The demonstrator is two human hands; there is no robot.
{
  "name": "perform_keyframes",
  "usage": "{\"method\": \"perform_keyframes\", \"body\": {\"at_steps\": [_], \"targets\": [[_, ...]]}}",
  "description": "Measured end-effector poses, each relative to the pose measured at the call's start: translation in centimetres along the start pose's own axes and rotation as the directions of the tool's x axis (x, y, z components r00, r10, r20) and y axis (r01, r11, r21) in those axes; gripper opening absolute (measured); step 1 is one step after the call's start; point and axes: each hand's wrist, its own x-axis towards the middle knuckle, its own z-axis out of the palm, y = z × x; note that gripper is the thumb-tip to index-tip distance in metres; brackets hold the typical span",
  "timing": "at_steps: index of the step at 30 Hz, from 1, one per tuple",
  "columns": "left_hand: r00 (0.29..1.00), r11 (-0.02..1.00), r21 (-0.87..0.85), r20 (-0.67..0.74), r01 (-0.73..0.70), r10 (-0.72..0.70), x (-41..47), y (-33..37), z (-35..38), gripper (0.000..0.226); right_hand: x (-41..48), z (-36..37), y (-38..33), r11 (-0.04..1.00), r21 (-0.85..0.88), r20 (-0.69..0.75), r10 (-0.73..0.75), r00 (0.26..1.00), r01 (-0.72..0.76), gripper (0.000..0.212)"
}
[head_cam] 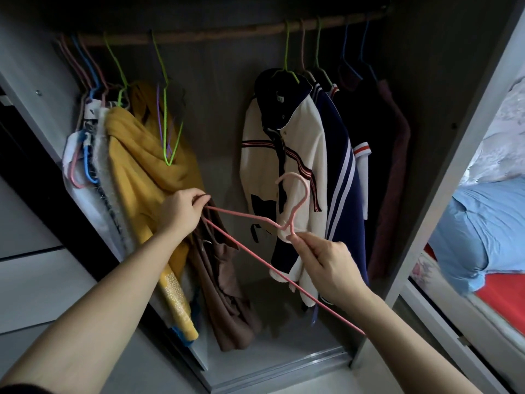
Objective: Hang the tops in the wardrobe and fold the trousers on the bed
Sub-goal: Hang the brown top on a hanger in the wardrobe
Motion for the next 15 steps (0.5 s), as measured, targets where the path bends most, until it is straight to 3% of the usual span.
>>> {"method": "perform_keyframes", "body": {"at_steps": [3, 7, 10, 15], "targets": [[0.996, 0.976, -0.219, 0.084, 0.003, 0.015, -0.1, 1.7, 0.6, 0.012, 2.0, 1.6, -0.3, 0.999, 0.012, 0.037, 0.043, 0.998, -0.044, 0.035], [0.981, 0.84, -0.517, 0.171, 0.167, -0.09, -0.1, 3.4, -0.2, 0.009, 4.0, 2.7, 0.0, 0.977, 0.065, 0.093, 0.199, 0.976, -0.205, 0.038], [0.971, 0.768, -0.605, 0.219, 0.211, -0.094, -0.5, 4.5, -1.6, 0.007, 4.7, 3.0, 0.2, 0.948, 0.133, 0.146, 0.269, 0.952, -0.288, 0.041], [0.961, 0.678, -0.694, 0.267, 0.243, -0.071, -0.9, 6.5, -3.6, 0.008, 5.5, 4.2, -0.9, 0.957, 0.169, 0.211, 0.197, 0.957, -0.235, 0.038]]}}
